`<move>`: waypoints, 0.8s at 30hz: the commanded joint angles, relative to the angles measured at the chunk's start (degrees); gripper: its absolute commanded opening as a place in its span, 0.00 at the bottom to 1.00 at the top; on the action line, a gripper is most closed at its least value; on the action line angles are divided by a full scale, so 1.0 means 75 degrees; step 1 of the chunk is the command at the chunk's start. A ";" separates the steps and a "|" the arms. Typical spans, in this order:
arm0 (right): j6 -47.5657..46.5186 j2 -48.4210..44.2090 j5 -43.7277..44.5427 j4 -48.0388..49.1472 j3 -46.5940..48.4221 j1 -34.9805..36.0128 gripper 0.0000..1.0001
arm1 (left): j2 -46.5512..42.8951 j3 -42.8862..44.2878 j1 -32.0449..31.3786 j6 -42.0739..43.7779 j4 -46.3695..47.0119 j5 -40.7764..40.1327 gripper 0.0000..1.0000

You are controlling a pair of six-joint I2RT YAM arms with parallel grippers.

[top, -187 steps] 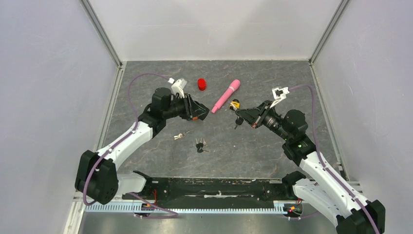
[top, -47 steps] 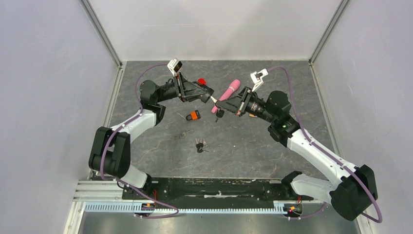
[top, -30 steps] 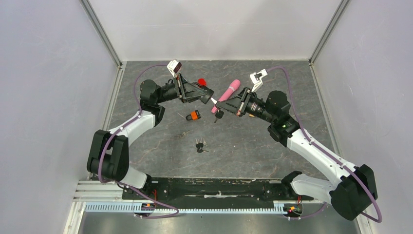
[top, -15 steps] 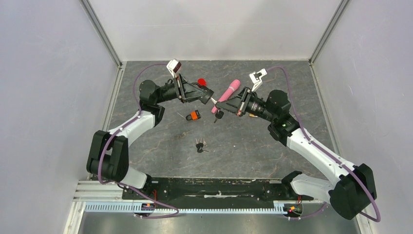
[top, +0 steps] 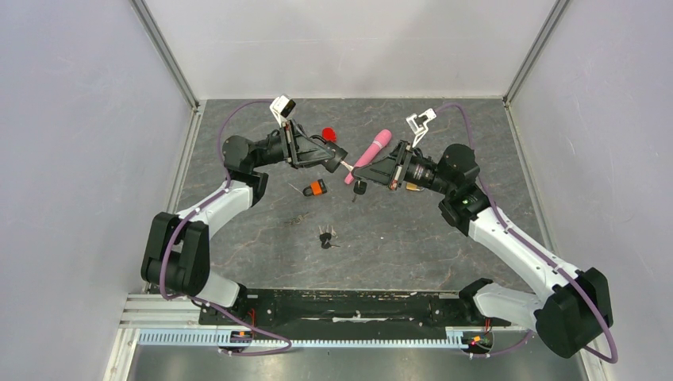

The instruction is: Unlock with the key

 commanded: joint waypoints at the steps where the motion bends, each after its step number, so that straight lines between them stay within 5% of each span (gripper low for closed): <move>1: -0.0247 0.0042 0.0522 -0.0156 0.0401 0.0019 0.00 | -0.0250 0.0148 -0.0280 -0.0014 0.0468 0.0190 0.02; 24: -0.0233 -0.0067 0.0322 -0.0404 0.0354 0.0336 0.00 | -0.0131 0.0182 0.0197 0.0150 0.0191 -0.0461 0.02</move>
